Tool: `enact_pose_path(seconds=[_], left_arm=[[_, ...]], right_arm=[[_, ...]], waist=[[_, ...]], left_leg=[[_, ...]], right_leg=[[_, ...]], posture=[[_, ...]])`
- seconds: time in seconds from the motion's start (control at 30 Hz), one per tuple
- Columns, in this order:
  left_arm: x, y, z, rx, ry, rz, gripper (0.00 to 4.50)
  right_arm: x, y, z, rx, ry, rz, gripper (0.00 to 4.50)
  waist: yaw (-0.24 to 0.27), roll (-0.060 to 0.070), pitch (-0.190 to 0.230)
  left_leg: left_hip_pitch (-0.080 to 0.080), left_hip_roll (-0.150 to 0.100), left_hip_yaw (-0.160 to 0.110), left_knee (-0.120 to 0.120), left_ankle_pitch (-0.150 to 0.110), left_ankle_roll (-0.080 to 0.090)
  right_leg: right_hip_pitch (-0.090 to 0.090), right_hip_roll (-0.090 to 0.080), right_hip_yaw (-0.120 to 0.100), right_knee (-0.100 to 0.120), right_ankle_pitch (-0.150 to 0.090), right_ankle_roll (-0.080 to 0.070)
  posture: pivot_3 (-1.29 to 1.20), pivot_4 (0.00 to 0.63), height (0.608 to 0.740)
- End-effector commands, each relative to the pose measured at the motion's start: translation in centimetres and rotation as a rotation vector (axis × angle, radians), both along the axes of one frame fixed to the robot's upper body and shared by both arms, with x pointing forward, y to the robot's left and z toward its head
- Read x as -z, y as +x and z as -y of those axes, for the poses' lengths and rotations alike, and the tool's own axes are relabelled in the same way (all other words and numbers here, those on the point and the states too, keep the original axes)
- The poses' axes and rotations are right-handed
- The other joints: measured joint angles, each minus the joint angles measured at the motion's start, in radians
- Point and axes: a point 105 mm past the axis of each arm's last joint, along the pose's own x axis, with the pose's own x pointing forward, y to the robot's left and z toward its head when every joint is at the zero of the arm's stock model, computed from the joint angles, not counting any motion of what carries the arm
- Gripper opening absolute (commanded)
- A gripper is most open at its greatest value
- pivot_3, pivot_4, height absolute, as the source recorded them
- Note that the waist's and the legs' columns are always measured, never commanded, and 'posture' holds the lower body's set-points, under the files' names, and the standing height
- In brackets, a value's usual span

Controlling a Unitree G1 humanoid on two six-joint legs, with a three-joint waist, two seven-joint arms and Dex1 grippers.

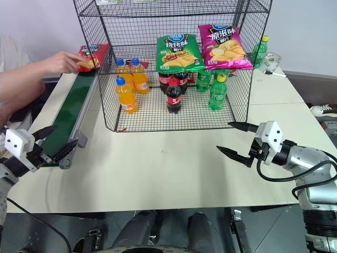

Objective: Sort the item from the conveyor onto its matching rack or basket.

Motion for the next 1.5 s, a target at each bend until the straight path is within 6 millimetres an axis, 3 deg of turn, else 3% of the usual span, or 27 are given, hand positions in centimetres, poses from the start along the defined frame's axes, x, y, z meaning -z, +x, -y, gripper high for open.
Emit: enact_pose_path(seconds=[0.03, 0.37, 0.63, 0.77, 0.9, 1.3, 1.5], left_arm=[[-1.4, -0.2, -0.2, -0.008, 0.024, 0.062, 4.48], [-1.8, -1.3, -0.7, -0.053, 0.124, 0.123, 4.48], [-2.9, -3.1, -1.8, -0.152, 0.299, 0.25, 4.48], [-2.3, -4.0, -1.7, -0.148, 0.336, 0.247, 4.48], [-1.4, -4.9, -1.4, -0.108, 0.492, 0.27, 4.48], [1.0, -9.4, -2.1, -0.053, 0.873, 0.324, 4.48], [1.6, -10.9, -5.3, -0.175, 1.032, 0.26, 4.48]], right_arm=[[-1.0, 0.1, -0.7, -0.021, 0.015, 0.048, 4.5], [-0.9, 0.3, -2.2, -0.068, 0.045, 0.043, 4.5], [-1.2, -0.4, -6.7, -0.23, 0.166, -0.001, 4.5], [-1.1, -1.8, -9.6, -0.386, 0.194, -0.044, 4.5], [-0.1, -2.8, -11.4, -0.522, 0.173, -0.119, 4.5], [1.3, -1.4, -10.8, -0.48, 0.127, -0.106, 4.5], [1.3, -0.8, -10.4, -0.465, 0.124, -0.104, 4.5]], waist=[[0.0, 0.0, 0.0], [0.0, 0.0, 0.0], [0.0, 0.0, 0.001], [0.0, 0.0, 0.001], [0.001, 0.0, 0.001], [-0.001, 0.0, 0.001], [0.001, 0.0, 0.001]], left_leg=[[0.0, 0.0, 0.0, 0.0, 0.0, 0.0], [0.0, 0.0, 0.0, 0.0, 0.0, 0.0], [-0.001, 0.0, 0.0, -0.001, -0.001, -0.001], [-0.001, 0.0, 0.0, -0.001, -0.002, -0.001], [-0.001, 0.0, 0.0, -0.001, -0.002, -0.001], [-0.001, 0.0, 0.0, -0.002, -0.002, -0.001], [0.0, 0.0, 0.0, -0.001, -0.003, -0.001]], right_leg=[[0.0, 0.0, 0.0, 0.0, 0.0, 0.0], [0.0, 0.0, 0.0, 0.0, 0.0, 0.0], [-0.001, 0.0, 0.0, -0.002, 0.0, 0.0], [-0.002, 0.0, 0.0, -0.003, 0.0, 0.0], [-0.003, 0.0, 0.0, -0.005, 0.0, 0.0], [-0.003, 0.0, -0.001, -0.006, 0.0, 0.0], [-0.002, 0.0, -0.001, -0.006, 0.0, 0.0]], posture=[[0.0, 0.15, 0.74], [0.0, 0.15, 0.74], [0.0, 0.15, 0.74], [0.0, 0.15, 0.74], [0.0, 0.15, 0.74], [0.0, 0.15, 0.74], [0.0, 0.15, 0.74]])
